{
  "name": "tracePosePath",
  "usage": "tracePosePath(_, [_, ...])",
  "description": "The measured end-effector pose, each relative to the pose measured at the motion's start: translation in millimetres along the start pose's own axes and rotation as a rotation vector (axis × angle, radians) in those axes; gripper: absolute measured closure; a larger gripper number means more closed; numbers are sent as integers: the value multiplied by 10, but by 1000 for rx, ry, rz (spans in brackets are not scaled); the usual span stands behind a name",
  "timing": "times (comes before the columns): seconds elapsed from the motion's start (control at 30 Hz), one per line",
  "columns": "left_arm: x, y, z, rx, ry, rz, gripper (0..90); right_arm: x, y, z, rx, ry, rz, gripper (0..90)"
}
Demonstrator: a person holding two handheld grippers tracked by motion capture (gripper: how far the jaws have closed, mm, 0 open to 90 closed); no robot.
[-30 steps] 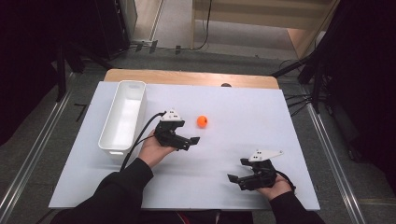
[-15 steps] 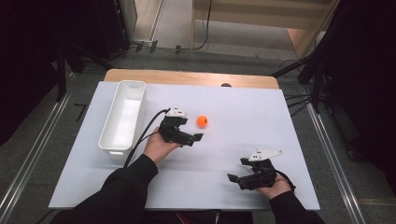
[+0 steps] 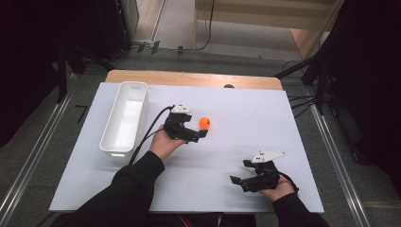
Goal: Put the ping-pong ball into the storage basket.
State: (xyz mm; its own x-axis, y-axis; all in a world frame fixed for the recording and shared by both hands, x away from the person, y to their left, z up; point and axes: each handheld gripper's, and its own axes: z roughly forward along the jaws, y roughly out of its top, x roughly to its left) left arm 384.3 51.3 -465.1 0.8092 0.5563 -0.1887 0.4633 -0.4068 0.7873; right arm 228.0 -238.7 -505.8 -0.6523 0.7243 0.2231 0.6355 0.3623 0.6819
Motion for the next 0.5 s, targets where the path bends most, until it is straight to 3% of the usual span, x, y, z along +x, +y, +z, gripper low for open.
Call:
tracePosePath(0.1, [3, 24, 18, -3, 19, 13, 68, 10, 3, 7, 2, 0, -4, 136])
tracePosePath(0.5, [57, 118, 104, 4, 19, -9, 68, 18, 6, 1, 3, -1, -7, 137])
